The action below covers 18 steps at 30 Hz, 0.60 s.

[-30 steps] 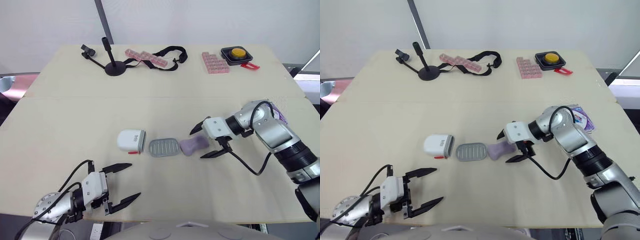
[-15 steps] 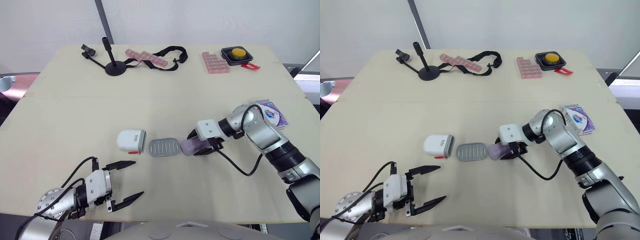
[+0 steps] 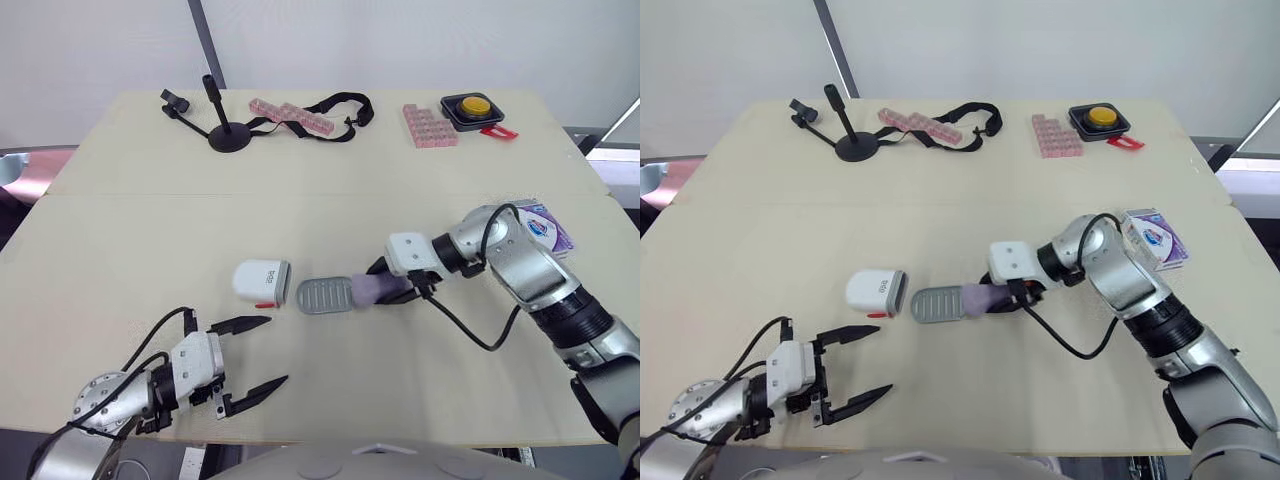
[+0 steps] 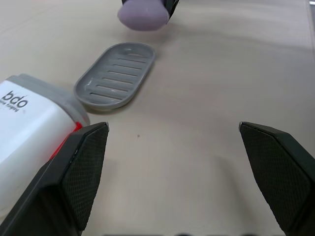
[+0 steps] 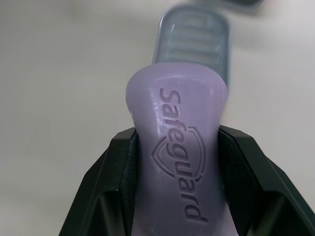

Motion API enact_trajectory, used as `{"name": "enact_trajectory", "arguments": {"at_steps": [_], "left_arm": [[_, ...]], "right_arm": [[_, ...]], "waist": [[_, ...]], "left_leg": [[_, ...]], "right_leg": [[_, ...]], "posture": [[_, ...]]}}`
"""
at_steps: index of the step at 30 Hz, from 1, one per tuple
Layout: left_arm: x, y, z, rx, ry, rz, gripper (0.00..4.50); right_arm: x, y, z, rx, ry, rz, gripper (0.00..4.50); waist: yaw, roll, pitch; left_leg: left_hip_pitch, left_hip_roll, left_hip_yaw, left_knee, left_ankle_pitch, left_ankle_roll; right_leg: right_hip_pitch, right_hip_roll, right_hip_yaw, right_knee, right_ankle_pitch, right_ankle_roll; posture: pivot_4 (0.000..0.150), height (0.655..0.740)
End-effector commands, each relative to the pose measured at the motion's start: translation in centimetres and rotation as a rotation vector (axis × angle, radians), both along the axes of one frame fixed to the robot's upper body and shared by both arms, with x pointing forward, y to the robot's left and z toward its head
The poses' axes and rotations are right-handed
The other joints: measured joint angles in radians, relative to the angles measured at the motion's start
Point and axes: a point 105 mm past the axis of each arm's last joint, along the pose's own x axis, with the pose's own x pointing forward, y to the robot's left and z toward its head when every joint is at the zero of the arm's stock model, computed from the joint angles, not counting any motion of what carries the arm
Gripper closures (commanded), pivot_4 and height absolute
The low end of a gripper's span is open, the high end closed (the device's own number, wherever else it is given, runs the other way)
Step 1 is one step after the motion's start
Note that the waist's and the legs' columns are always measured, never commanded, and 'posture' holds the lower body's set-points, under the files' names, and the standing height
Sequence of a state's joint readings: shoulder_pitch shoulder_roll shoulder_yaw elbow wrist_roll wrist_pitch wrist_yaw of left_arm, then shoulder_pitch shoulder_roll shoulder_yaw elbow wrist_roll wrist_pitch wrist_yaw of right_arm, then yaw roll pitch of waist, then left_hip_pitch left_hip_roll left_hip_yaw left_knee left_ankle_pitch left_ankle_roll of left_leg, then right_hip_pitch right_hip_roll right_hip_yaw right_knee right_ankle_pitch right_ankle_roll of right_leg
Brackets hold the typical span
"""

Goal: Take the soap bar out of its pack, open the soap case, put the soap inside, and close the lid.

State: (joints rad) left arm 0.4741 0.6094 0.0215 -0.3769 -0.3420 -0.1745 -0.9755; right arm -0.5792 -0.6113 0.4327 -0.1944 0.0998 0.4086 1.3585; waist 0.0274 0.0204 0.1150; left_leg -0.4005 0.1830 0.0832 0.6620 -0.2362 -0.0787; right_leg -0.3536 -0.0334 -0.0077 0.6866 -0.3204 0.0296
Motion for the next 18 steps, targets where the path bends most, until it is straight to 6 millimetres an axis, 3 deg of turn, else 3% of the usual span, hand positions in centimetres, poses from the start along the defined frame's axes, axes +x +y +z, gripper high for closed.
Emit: {"name": "enact_trajectory", "arguments": {"at_steps": [1,12,18], "left_arm": [[0.3,0.1,1.1,-0.008,-0.038,0.007,0.00],[0.1,0.1,0.6,-0.016,-0.033,0.013,0.00],[-0.2,0.6,0.0,-0.017,-0.027,0.020,0.00]], "right_arm": [[-0.6,1.9,1.8,0.047,-0.017,-0.026,2.67],[0.0,5.3,0.7,-0.011,-0.028,-0.059,2.67],[0.1,5.7,0.0,-0.029,-0.031,-0.044,2.67]], "waist": [[0.000,0.000,0.000],[0.000,0.000,0.000],[0.003,-0.001,0.000]], "left_leg": [[0.000,0.000,0.000,0.000,0.000,-0.001],[0.004,-0.001,0.002,-0.004,0.002,-0.004],[0.005,-0.001,0.003,-0.005,0.001,-0.005]], "right_leg": [[0.000,0.000,0.000,0.000,0.000,0.000],[0.002,0.000,0.001,0.000,0.000,0.000],[0.002,0.000,0.002,-0.001,0.000,0.000]], "posture": [[0.150,0.7343],[0.150,0.7343],[0.150,0.7343]]}}
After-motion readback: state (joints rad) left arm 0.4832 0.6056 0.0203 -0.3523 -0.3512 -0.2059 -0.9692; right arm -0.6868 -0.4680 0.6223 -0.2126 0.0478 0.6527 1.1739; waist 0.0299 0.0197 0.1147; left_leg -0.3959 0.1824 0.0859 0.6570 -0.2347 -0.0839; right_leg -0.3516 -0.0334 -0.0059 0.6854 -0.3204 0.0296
